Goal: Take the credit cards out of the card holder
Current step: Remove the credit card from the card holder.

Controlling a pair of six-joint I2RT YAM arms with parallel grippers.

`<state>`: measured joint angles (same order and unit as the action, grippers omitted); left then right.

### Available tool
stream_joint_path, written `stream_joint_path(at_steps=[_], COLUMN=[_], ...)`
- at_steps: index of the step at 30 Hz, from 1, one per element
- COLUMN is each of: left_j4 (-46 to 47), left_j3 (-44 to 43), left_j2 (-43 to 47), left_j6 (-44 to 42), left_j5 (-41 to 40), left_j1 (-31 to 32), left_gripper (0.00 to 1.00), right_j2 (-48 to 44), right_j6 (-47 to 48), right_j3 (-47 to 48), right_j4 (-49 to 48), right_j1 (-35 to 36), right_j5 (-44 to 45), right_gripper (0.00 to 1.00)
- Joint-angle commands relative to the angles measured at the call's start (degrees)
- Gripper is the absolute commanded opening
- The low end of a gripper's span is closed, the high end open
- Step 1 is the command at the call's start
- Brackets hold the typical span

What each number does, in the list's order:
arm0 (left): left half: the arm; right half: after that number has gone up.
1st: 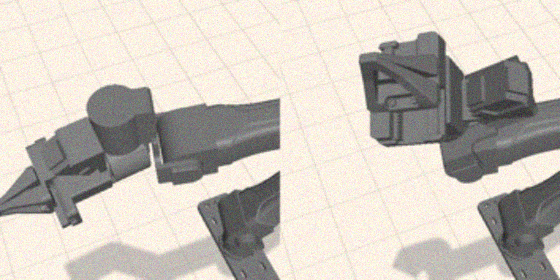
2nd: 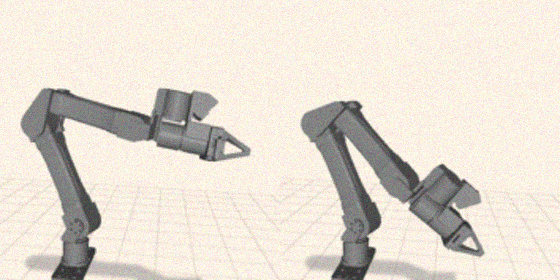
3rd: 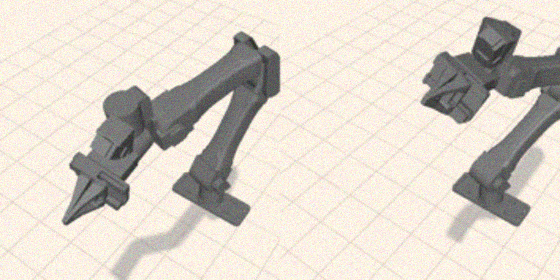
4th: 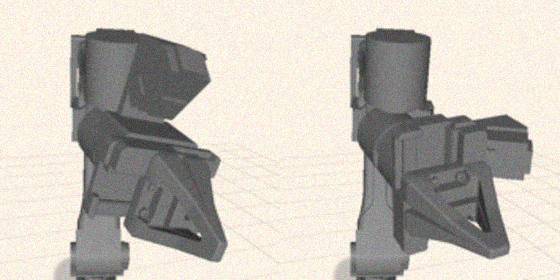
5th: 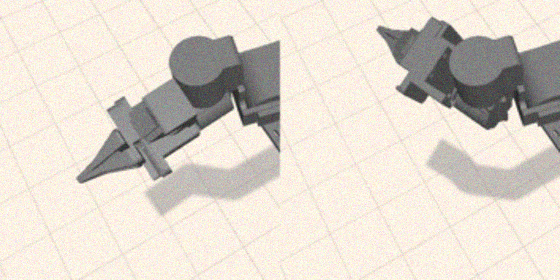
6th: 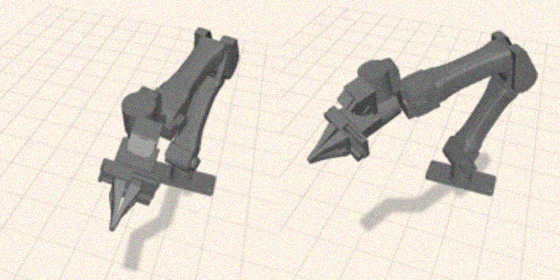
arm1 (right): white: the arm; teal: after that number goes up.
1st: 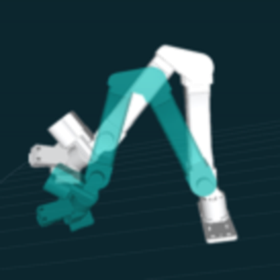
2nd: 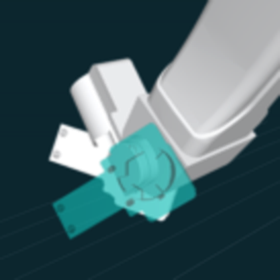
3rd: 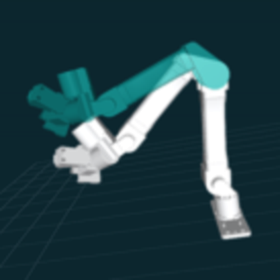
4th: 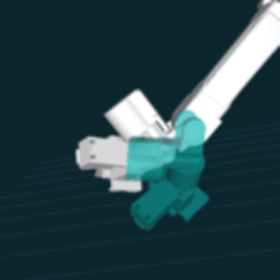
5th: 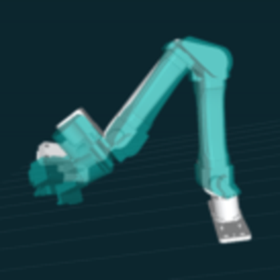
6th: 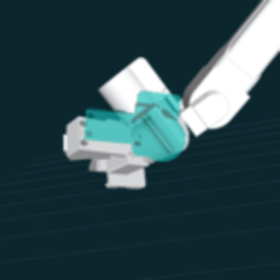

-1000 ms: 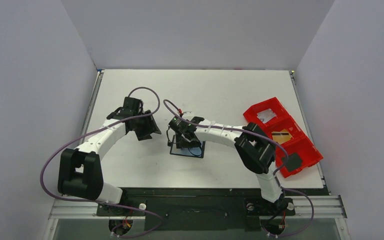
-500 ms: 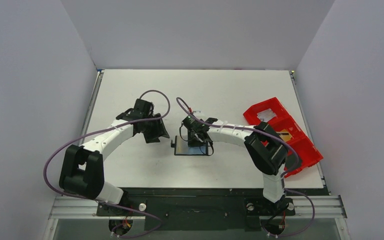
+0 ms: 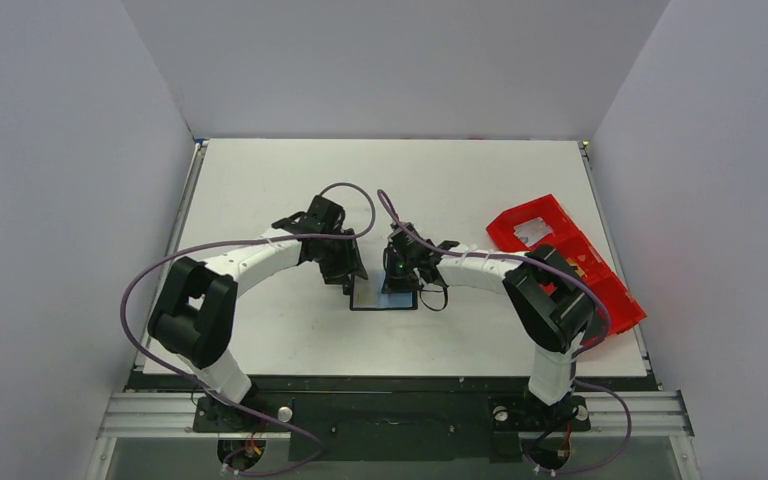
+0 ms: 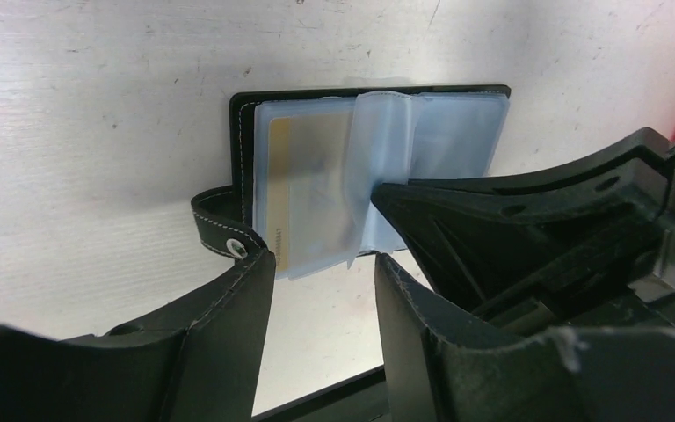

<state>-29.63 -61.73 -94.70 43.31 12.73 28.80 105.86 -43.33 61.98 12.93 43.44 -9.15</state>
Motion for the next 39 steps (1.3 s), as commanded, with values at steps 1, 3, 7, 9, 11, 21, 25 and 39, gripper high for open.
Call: stream_joint_path(at_steps=[1, 3, 7, 9, 11, 21, 25, 39], left_j4=[2.92, 3.31, 3.23, 2.66, 1.03, -1.42, 0.00, 2.46], left_j3=[-2.15, -2.31, -3.57, -4.84, -6.23, -5.47, -4.01, -2.46], left_j2=[-2.23, -3.08, -3.78, -3.15, -2.20, -2.43, -3.68, -7.47], left_j6=[0.74, 0.42, -0.20, -0.41, -0.42, 0.76, 0.98, -0.51], left_j5=[1.19, 1.48, 2.61, 2.40, 2.16, -3.09, -4.22, -4.03], left_j1=[0.62, 0.91, 1.84, 2.63, 3.36, 5.84, 5.39, 4.21], left_gripper=[0.43, 0.41, 0.40, 0.40, 0.40, 0.41, 0.41, 0.41], right_j2=[0.72, 0.64, 0.82, 0.90, 1.00, 1.06, 0.93, 0.64], right_j6=[0.23, 0.18, 0.03, -0.06, -0.05, -0.59, -0.66, -0.86], right_j3=[-2.63, -3.04, -3.62, -3.81, -3.84, -4.78, -5.14, -6.28], right_j4=[-2.66, -2.91, -3.35, -3.51, -3.56, -4.28, -4.50, -5.20], right_j1=[-0.69, -0.90, -1.14, -1.16, -1.18, -1.37, -1.49, -1.62], right_j5=[-0.15, -0.30, -0.54, -0.67, -0.69, -0.86, -0.94, -1.13], right_gripper=[0.00, 0.00, 0.00, 0.00, 0.00, 0.00, 0.00, 0.00])
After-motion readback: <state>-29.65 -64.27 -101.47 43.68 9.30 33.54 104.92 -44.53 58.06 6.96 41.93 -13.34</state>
